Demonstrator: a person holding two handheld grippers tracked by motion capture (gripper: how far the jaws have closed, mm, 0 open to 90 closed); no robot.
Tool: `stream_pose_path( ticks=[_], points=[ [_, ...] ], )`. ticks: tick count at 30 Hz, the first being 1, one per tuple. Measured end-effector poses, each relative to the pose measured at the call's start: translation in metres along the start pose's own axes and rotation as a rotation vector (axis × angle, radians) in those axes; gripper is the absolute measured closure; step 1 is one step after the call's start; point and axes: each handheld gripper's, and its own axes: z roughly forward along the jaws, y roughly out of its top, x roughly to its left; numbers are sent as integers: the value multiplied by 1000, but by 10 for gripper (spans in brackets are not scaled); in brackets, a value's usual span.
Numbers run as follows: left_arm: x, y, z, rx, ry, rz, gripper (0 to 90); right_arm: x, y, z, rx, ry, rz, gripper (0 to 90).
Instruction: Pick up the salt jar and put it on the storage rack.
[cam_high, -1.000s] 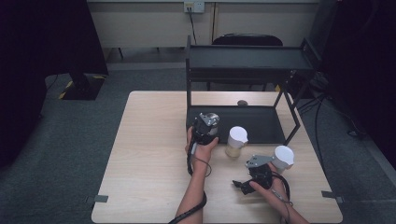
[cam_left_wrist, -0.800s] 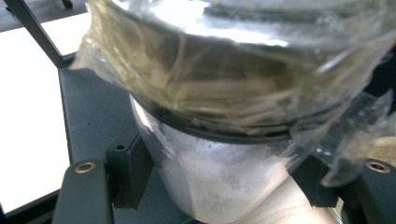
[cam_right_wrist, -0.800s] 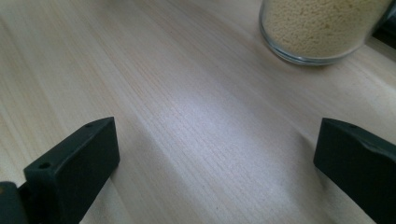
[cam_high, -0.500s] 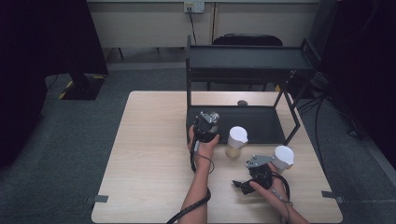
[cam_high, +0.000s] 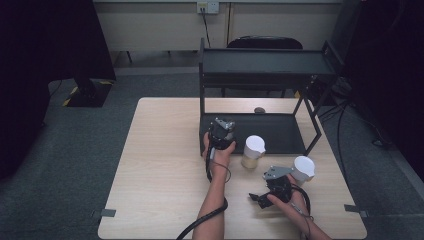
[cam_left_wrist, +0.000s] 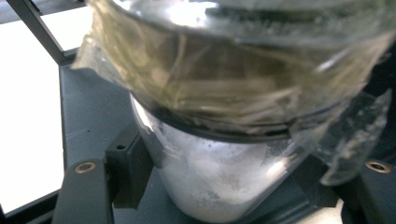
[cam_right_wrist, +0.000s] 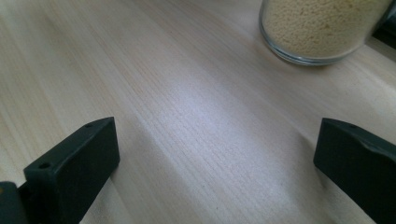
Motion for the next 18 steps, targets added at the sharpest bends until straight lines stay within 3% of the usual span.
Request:
stream_pose_path(
  ticks=[18],
  points=[
    [-5,3,13,7,31,-21,307,0,0,0,0,0,0,0]
  ],
)
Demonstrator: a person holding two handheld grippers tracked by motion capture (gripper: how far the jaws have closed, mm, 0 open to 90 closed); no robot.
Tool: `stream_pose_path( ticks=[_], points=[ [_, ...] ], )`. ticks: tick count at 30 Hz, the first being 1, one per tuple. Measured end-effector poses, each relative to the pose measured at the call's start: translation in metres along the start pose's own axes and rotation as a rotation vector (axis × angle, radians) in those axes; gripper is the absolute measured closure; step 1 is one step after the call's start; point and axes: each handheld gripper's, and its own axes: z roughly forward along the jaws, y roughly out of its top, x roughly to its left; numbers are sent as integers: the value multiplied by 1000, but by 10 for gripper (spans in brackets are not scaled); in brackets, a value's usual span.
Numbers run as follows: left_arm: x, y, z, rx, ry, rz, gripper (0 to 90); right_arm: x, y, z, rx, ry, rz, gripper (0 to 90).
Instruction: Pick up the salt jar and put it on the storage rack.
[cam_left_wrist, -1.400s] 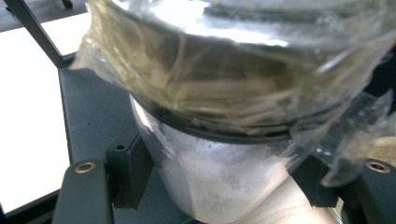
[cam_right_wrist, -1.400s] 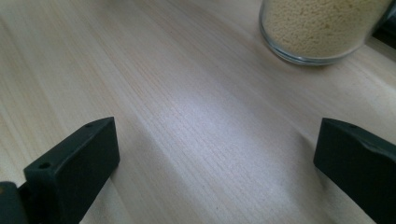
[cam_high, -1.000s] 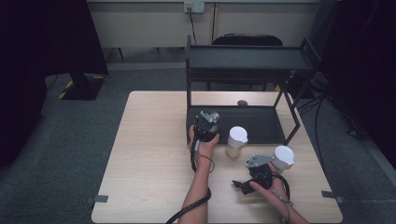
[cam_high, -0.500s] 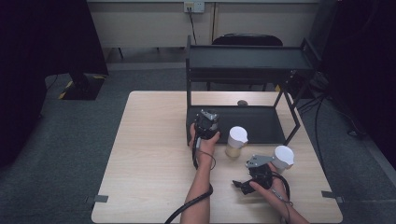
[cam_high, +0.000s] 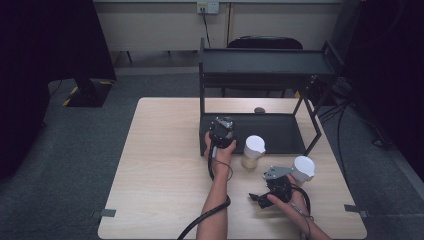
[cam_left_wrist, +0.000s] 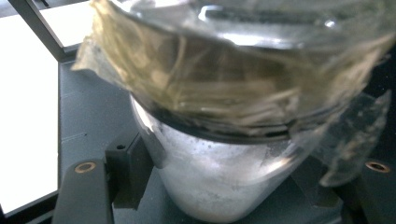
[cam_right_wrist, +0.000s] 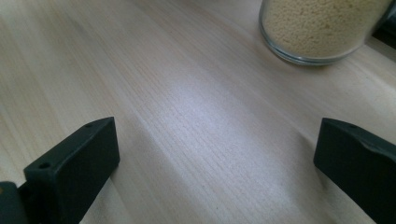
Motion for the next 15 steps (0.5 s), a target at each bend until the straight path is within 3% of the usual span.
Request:
stream_pose_path(
  ticks=[15],
  points=[
    [0,9,7,18,15,-40,306,0,0,0,0,0,0,0]
  ],
)
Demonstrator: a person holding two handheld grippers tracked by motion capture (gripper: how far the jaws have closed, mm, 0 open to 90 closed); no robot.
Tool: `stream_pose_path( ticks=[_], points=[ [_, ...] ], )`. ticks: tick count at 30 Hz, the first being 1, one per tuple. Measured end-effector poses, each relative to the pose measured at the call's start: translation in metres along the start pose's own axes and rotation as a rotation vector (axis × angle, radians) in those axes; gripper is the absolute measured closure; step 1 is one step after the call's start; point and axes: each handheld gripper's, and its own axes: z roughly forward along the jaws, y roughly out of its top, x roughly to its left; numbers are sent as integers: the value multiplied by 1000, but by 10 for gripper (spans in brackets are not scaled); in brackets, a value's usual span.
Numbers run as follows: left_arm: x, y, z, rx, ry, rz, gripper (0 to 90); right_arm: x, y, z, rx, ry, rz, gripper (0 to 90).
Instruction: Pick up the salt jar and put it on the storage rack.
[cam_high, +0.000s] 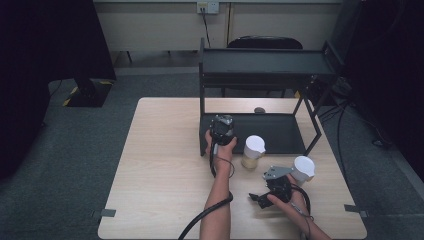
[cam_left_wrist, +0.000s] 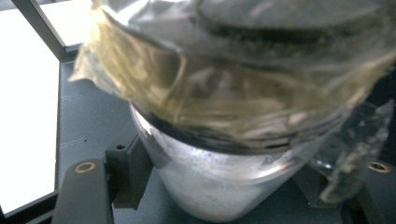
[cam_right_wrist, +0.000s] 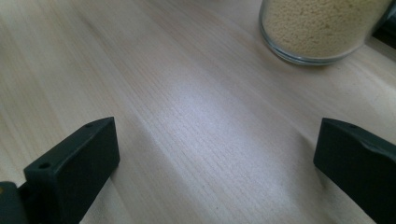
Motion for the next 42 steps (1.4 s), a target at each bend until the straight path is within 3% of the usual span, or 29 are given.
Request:
stream_pose_path(
  ticks=[22,33,37,42],
  points=[
    [-10,13,8,31,42,-27,305,0,0,0,2,0,-1,0],
    [-9,15,7,46,38,-36,295,0,0,0,2,0,-1,0],
    [-5,15,6,44,26,-72,220,0,0,0,2,0,-1,0],
    [-2,14,2,41,3,-89,112,0,0,0,2,0,-1,0]
  ],
)
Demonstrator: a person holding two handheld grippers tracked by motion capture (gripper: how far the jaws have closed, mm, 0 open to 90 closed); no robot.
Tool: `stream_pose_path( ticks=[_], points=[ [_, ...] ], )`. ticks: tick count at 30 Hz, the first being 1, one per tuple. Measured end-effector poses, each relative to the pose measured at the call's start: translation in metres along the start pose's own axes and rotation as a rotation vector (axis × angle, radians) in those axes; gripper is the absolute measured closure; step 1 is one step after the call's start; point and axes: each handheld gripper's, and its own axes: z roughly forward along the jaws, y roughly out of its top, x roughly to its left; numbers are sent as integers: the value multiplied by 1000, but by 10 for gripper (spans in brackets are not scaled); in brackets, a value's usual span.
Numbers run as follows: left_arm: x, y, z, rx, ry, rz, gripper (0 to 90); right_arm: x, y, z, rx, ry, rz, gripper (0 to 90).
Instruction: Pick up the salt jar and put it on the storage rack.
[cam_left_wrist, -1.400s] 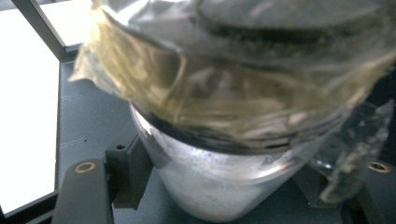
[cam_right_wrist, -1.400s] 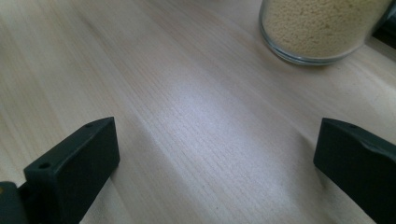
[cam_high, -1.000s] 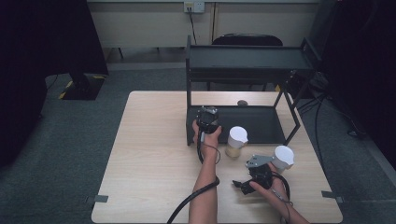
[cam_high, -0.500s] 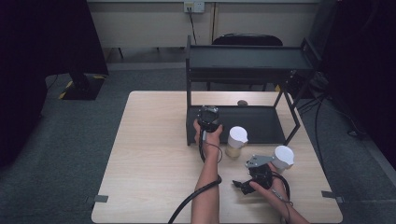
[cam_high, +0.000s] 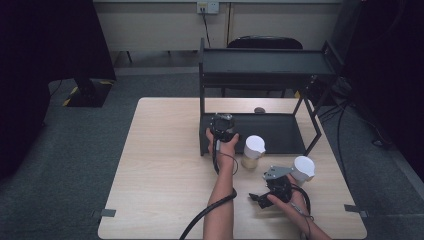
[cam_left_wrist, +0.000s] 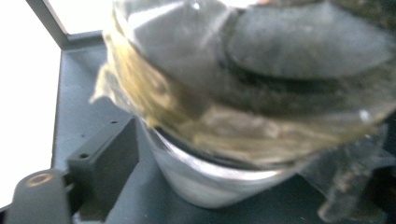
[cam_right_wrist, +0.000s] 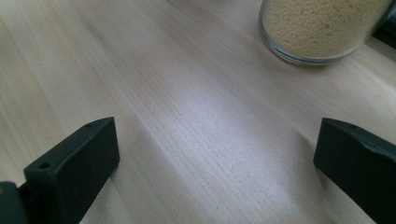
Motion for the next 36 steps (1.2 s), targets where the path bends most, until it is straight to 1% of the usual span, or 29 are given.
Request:
stream_pose_path(
  ticks=[3,5,7,8,9,10,12,15,17,19,21,22,23,25,28,30,31,34,36],
  points=[
    [1,0,-2,10,-13,-14,79,0,0,0,0,0,0,0],
    [0,-2,-3,8,-15,-26,66,0,0,0,0,0,0,0],
    [1,-3,-4,11,-29,-30,54,0,0,0,0,0,0,0],
    [1,-3,-5,10,-31,-39,53,0,0,0,0,0,0,0],
    [1,-4,-6,5,-35,-42,45,0,0,0,0,0,0,0],
    [1,-4,-7,5,-37,-37,41,0,0,0,0,0,0,0],
    [0,-5,-10,-2,-41,-40,41,0,0,0,0,0,0,0],
    [1,-5,-13,2,-55,-61,39,0,0,0,0,0,0,0],
    [1,-6,-15,-1,-56,-63,41,0,0,0,0,0,0,0],
    [1,-8,-17,0,-58,-70,45,0,0,0,0,0,-1,0],
    [2,-10,-18,-1,-63,-87,48,0,0,0,-1,0,-1,0],
    [3,-11,-19,1,-67,-87,51,0,0,0,0,0,0,0],
    [3,-12,-20,2,-60,-90,50,0,0,0,0,0,0,0],
    [5,-15,-21,1,-66,-106,45,0,0,0,0,0,0,0],
    [7,-17,-21,1,-71,-141,45,0,0,0,0,0,0,0],
    [9,-18,-21,6,-78,-147,44,0,0,0,0,0,0,0],
    [8,-19,-22,2,-77,-160,44,0,0,0,0,0,0,0],
    [12,-22,-23,-1,-96,-190,42,0,0,0,0,0,0,0],
    [13,-24,-24,-4,-99,-194,42,0,0,0,0,0,0,0]
  ],
)
